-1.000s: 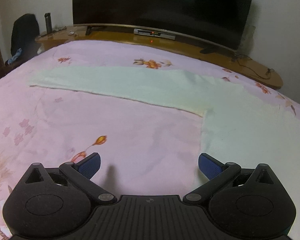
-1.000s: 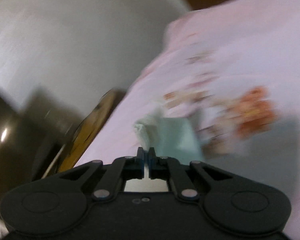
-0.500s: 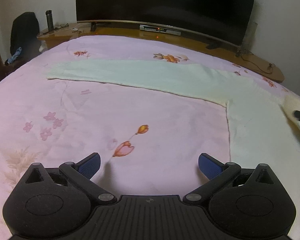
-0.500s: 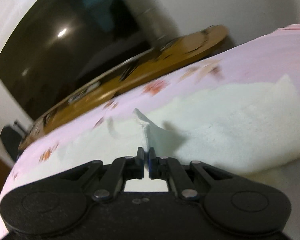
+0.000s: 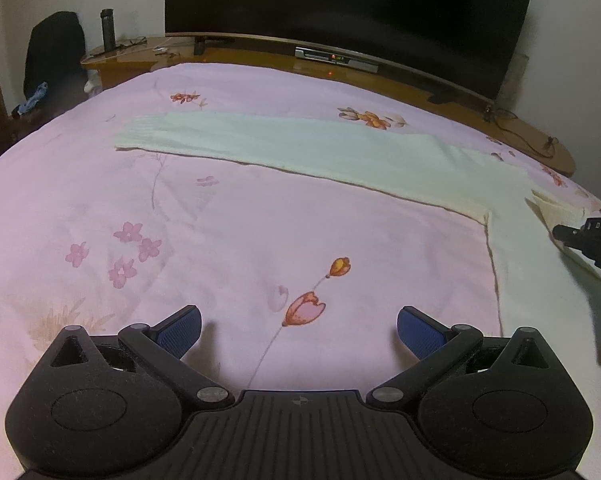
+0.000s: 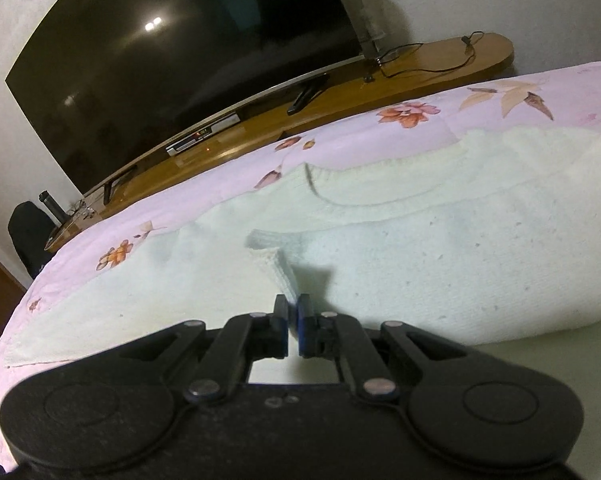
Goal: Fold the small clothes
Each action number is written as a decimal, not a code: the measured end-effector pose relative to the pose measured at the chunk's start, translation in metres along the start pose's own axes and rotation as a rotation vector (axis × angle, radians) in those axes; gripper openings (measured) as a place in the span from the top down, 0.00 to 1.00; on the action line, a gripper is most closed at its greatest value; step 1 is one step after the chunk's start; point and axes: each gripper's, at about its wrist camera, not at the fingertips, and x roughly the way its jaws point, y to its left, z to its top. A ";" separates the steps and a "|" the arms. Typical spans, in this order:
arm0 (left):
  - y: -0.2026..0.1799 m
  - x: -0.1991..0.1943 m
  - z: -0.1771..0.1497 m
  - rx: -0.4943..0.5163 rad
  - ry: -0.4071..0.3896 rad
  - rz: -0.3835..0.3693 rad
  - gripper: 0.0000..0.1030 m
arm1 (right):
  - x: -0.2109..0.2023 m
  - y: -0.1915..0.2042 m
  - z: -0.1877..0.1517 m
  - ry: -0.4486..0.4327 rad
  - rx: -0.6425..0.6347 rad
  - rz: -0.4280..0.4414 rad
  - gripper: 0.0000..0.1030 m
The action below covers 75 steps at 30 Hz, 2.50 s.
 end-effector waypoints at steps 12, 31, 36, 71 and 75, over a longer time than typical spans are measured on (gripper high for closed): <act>-0.028 0.011 0.028 -0.058 -0.050 -0.134 0.00 | 0.005 0.040 -0.026 0.052 -0.210 0.142 0.82; -0.196 0.145 0.054 -0.339 0.228 -0.610 0.71 | -0.156 -0.113 -0.017 -0.218 0.109 -0.091 0.82; -0.192 0.140 0.049 -0.350 0.172 -0.568 0.86 | -0.170 -0.139 -0.020 -0.236 0.148 -0.120 0.82; -0.131 0.126 0.059 -0.261 0.010 -0.451 0.97 | -0.140 -0.186 -0.016 -0.141 0.193 -0.184 0.81; -0.130 0.131 0.056 -0.267 0.019 -0.454 0.97 | -0.140 -0.182 -0.011 -0.185 0.191 -0.167 0.81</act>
